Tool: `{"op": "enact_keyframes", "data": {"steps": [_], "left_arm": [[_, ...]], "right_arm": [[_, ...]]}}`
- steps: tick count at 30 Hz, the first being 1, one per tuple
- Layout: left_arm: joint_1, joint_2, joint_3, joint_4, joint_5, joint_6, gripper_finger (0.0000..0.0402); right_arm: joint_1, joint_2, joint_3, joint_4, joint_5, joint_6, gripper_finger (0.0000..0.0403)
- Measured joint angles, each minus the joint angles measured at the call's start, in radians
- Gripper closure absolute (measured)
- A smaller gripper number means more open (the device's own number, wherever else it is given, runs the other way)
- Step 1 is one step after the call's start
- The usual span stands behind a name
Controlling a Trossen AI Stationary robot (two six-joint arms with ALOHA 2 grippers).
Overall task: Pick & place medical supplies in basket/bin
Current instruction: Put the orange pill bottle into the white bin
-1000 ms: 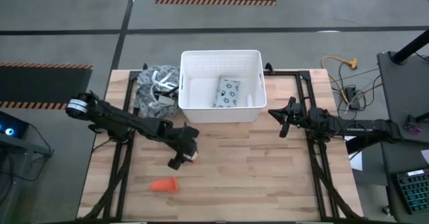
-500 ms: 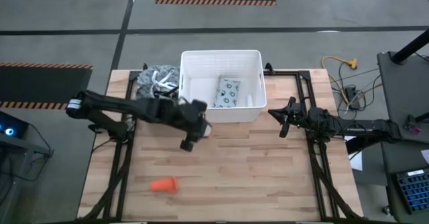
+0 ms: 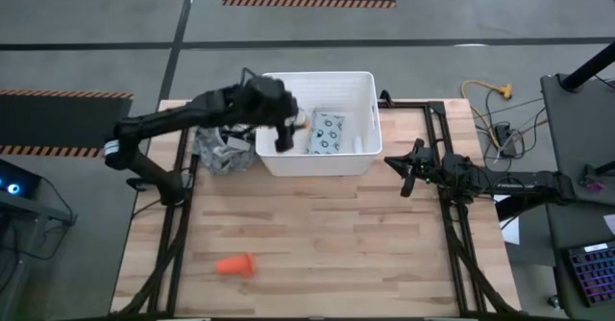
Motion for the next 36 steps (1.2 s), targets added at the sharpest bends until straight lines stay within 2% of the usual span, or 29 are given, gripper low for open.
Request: {"op": "enact_keyframes", "data": {"steps": [8,20,28,36], "left_arm": [[0.181,0.154,0.003,0.0,0.06,0.0,0.022],[0.275,0.391,0.092,-0.002,0.072,0.03,0.022],[0.318,0.463,0.115,0.001,0.086,0.063,0.022],[0.349,0.466,0.063,0.001,0.087,0.068,0.022]], "right_arm": [[0.0,0.002,0.0,-0.002,0.0,-0.003,0.0394],[0.0,0.009,0.0,-0.009,0.001,-0.003,0.0394],[0.0,0.014,0.0,-0.021,0.001,-0.003,0.0394],[0.0,0.015,0.0,-0.023,0.001,-0.003,0.0394]]}}
